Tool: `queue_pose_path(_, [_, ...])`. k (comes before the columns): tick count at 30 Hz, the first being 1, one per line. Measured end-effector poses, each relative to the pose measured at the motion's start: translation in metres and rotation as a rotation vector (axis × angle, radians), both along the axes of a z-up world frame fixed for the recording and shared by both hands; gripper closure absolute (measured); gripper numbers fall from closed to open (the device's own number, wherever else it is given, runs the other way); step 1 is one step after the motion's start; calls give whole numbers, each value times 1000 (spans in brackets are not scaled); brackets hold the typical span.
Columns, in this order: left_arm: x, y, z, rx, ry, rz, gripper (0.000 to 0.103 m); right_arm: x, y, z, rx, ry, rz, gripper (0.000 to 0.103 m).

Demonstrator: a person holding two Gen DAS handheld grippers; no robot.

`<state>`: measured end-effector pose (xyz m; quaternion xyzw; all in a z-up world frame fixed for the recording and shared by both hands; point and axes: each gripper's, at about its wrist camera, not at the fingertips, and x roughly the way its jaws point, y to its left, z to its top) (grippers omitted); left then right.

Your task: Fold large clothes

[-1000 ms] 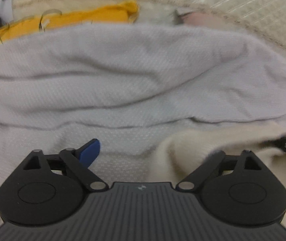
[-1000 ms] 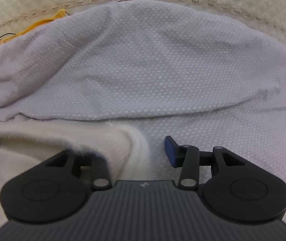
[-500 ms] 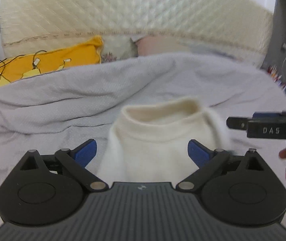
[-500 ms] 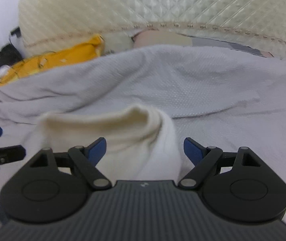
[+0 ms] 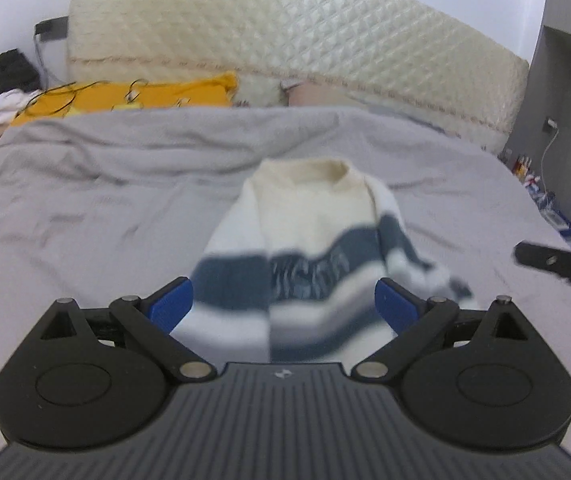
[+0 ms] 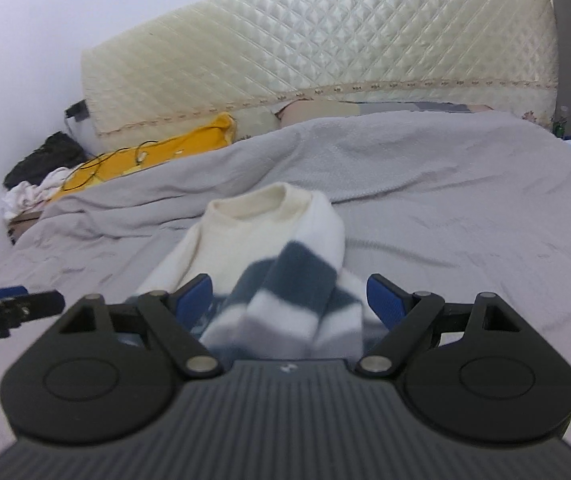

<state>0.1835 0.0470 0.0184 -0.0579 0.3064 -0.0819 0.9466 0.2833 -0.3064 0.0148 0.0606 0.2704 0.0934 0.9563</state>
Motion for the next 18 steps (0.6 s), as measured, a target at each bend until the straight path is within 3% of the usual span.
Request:
queue_pose_path(7, [-78, 14, -29, 49, 112, -28, 5, -79, 4, -26, 8, 1, 21, 17])
queue_pose_path(10, [-95, 21, -36, 15, 157, -37, 10, -93, 9, -41, 5, 32, 23, 17])
queue_pose_path(14, [-99, 14, -46, 77, 176, -53, 19, -100, 9, -51, 36, 45, 5, 17])
queue_pose_path(18, [-83, 6, -68, 95, 254, -57, 35, -98, 7, -63, 28, 60, -7, 17])
